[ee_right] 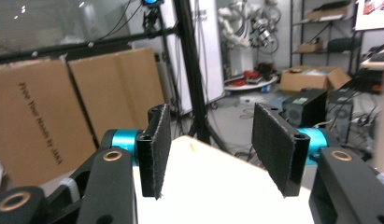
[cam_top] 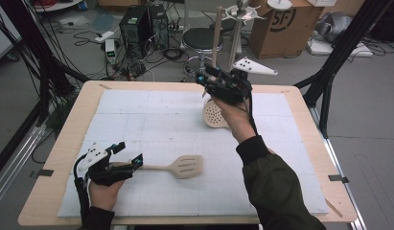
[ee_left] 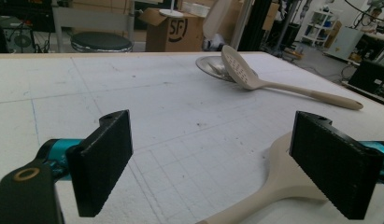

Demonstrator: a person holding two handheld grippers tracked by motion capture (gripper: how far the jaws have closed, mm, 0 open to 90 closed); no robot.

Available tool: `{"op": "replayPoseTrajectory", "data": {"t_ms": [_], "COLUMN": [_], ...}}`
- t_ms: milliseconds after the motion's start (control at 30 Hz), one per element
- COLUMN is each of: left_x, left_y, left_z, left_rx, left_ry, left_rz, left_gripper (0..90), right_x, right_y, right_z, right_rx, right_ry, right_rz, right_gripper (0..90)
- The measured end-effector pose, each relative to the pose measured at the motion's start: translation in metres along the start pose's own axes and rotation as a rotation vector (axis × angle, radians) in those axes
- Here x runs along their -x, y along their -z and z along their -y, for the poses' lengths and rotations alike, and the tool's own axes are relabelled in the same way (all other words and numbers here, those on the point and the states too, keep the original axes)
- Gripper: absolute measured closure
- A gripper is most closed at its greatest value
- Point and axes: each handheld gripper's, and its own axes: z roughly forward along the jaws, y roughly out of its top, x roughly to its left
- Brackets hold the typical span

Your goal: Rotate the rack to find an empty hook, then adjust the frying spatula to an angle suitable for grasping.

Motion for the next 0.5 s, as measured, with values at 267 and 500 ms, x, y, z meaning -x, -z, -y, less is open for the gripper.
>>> {"op": "replayPoseTrajectory", "data": {"t_ms": [267, 500], "left_x": [0.000, -0.003], "left_y": [0.005, 0.016], "left_z": [0.001, 0.000], "left_rx": [0.002, 0.023], "left_ry": [-0.003, 0.006], "left_rz": [-0.017, -0.055], "left_gripper": [13.9, 13.9], "right_x": [-0.020, -0.049], "right_y": [-0.013, -0.036], "right_z": [0.035, 0.083], "right_rx": [-0.127, -0.245], "right_ry": [-0.011, -0.022], "right_rz": [-0.087, -0.184], "right_gripper": [47.2, 52.3]}}
